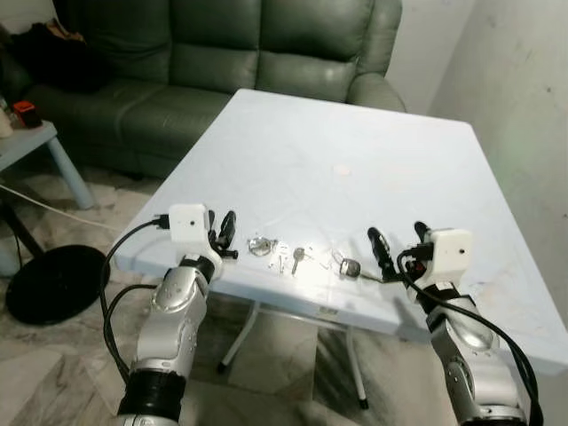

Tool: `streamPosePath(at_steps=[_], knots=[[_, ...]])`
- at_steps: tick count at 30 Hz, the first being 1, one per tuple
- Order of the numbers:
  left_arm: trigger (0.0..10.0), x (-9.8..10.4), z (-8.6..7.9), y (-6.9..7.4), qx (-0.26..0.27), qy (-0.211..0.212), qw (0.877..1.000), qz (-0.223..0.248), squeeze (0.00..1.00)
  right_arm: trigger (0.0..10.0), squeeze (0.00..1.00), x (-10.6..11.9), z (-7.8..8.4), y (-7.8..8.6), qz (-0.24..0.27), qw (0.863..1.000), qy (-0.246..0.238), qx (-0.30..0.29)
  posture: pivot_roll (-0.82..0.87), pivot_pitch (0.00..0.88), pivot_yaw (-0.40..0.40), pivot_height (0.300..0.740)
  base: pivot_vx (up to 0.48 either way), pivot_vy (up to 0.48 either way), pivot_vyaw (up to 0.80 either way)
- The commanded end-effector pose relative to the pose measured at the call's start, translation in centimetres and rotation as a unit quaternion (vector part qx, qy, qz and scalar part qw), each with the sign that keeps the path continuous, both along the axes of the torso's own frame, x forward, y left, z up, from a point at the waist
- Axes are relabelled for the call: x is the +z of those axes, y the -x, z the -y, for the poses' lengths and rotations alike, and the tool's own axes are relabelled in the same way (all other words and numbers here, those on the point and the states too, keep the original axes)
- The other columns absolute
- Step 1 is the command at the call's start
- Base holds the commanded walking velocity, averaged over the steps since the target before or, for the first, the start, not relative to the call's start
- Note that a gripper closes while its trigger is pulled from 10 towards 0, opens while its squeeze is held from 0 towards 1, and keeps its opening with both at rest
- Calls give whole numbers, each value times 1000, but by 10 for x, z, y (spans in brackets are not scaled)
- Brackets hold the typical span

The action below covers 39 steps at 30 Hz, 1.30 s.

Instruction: Hang keys on a hook

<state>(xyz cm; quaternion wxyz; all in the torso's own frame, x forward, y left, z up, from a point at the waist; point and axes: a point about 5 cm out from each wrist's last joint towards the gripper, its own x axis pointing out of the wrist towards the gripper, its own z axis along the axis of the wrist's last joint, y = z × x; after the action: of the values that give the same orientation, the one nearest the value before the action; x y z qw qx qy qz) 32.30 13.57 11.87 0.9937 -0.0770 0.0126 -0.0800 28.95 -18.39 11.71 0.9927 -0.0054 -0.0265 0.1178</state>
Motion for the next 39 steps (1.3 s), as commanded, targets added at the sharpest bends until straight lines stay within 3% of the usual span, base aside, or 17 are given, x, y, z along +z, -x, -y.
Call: streamPosePath(at_steps=[1,7,16,21,39], knots=[[10000,3,-2,1,2,0,1000,9,0,10000,0,1,-1,-3,-1,1000,14,14,96,0,-67,740,0,0,0],[10000,3,1,5,-13,4,1000,12,0,10000,0,9,-4,-15,1,997,45,69,100,0,-72,740,0,0,0],[10000,-6,19,20,-53,-12,999,3,0,10000,0,10,-28,-28,-10,991,53,121,128,0,-97,740,0,0,0],[10000,-11,25,33,-65,-14,998,-4,0,10000,0,0,-32,-30,-33,989,60,130,142,0,-112,740,0,0,0],[10000,-12,29,50,-69,-13,997,-21,0,10000,0,-26,-40,-27,-88,986,82,115,153,7,-124,740,0,0,0]])
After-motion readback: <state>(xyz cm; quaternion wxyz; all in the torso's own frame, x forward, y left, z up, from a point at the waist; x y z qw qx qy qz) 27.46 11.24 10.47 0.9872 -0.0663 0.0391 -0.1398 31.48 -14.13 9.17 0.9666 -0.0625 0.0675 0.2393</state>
